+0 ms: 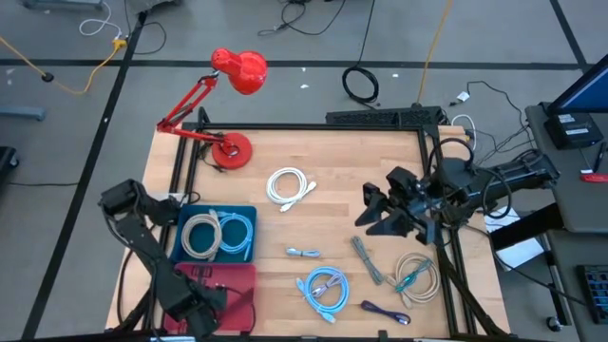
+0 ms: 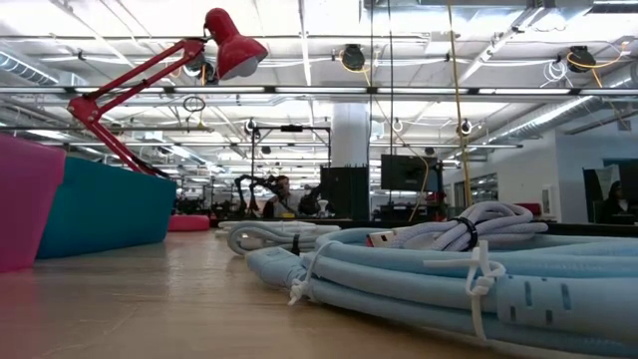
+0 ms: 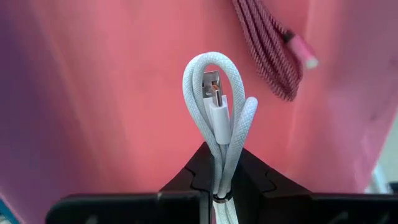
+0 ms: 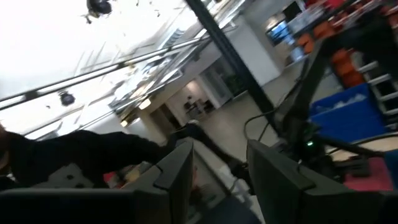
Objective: Pick & Place USB Port
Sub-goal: Put the white USB cable into the red bin, then put the light blue USB cable into the red bin
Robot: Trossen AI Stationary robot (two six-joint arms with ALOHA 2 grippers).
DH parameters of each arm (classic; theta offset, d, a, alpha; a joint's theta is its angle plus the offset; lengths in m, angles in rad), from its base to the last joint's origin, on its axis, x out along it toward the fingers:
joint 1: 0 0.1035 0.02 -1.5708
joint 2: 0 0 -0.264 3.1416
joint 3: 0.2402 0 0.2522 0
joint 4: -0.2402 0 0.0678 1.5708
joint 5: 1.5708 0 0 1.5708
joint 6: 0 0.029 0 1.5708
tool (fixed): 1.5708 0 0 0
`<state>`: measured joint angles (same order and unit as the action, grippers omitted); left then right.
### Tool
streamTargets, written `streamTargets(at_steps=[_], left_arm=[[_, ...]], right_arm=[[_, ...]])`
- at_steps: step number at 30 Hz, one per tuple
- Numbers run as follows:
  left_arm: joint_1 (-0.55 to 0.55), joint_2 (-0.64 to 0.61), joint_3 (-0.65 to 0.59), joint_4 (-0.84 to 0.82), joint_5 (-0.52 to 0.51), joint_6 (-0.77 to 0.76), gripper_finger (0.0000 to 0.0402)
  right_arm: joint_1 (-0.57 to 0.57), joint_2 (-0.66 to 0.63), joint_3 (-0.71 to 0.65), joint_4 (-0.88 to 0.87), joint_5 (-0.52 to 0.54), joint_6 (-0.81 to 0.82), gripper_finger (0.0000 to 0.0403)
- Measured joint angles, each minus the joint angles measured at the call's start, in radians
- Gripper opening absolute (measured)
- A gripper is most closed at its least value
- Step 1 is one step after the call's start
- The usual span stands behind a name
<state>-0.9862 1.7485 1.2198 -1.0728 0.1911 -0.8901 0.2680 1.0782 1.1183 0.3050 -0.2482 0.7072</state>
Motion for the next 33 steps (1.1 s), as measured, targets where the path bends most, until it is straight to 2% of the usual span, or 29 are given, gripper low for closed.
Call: streamTargets(at_steps=[4,9,14,20,28,33], left_arm=[[-0.012,0.0,0.0,0.019,-0.007,0.034,0.0031],[-0.018,-0.001,0.001,0.089,-0.056,0.052,0.0101],[-0.018,-0.001,0.001,0.074,-0.104,-0.012,0.0152],[0.012,-0.033,0.0,-0.064,-0.161,-0.152,0.0168],[0.176,-0.239,0.0,-0.06,-0.438,-0.22,0.0169],[0.317,-0.366,0.0,0.01,-0.725,-0.218,0.017]], right_arm=[[0.0,0.001,0.0,-0.013,0.073,-0.032,0.0139],[0.0,0.001,0.0,-0.032,0.145,-0.05,0.0139],[0.002,0.0,0.0,-0.047,0.195,-0.075,0.0139],[0.002,0.001,0.0,-0.079,0.199,-0.076,0.0139],[0.002,0.001,0.0,-0.078,0.229,-0.041,0.0139],[0.002,0.007,0.0,-0.077,0.252,-0.009,0.0139]])
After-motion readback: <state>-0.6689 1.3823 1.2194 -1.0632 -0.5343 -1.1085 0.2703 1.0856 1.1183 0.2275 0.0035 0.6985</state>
